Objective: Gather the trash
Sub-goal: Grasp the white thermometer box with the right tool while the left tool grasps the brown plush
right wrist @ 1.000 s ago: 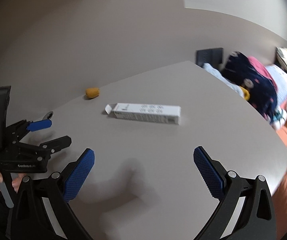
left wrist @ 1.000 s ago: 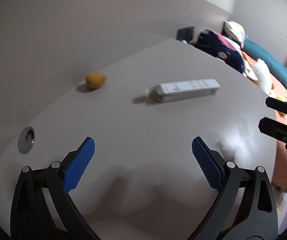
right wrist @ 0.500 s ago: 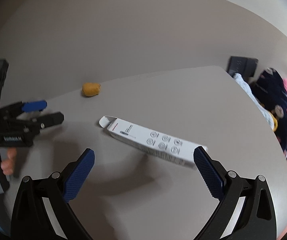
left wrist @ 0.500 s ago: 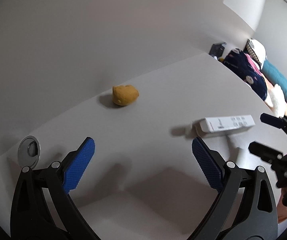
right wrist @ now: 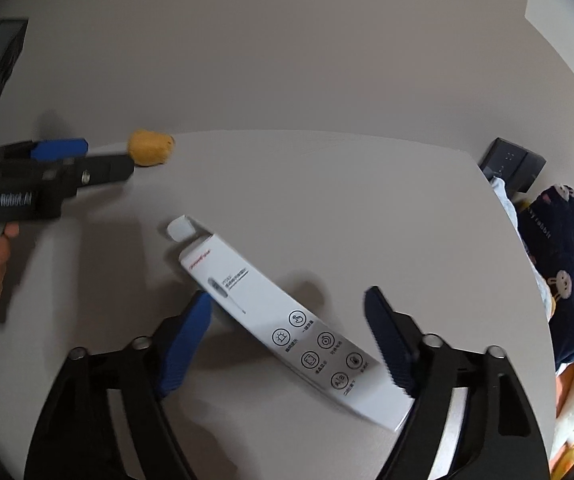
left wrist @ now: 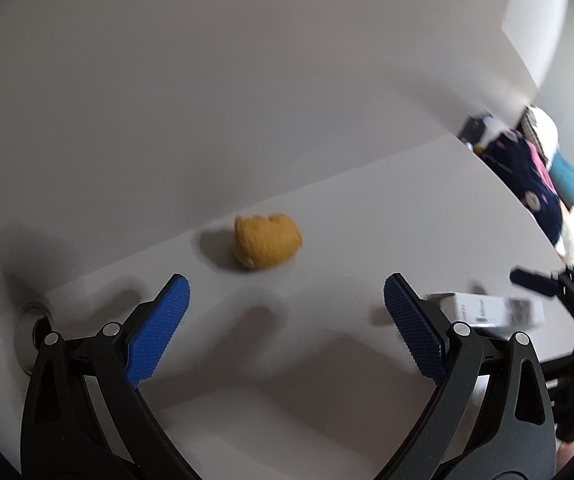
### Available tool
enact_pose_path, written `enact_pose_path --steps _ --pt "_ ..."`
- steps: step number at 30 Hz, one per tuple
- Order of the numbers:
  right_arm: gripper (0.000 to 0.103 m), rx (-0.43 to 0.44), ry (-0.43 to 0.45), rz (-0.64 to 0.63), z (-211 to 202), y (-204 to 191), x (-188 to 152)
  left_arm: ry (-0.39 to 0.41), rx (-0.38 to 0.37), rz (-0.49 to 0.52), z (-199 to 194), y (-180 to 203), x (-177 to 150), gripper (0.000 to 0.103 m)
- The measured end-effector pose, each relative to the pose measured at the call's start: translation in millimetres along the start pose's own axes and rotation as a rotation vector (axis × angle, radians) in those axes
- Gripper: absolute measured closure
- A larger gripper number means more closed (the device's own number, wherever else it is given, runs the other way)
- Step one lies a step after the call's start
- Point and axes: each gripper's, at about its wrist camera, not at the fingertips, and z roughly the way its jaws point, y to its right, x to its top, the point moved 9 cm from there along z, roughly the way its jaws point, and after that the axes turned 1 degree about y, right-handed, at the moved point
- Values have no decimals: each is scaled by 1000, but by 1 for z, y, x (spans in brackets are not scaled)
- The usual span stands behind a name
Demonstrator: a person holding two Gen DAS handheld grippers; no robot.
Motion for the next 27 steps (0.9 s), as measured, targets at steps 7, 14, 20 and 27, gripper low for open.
enact_pose_path --steps 7,14,20,27 --pt "48 11 -27 62 13 10 -1 1 61 -48 19 -13 12 21" --pt "68 -1 -17 118 13 12 1 -31 77 -44 38 -19 8 45" --pt "74 -21 0 159 11 14 0 -7 76 -5 35 -16 6 56" --pt "74 -25 -20 211 11 18 -1 5 72 17 29 -18 1 56"
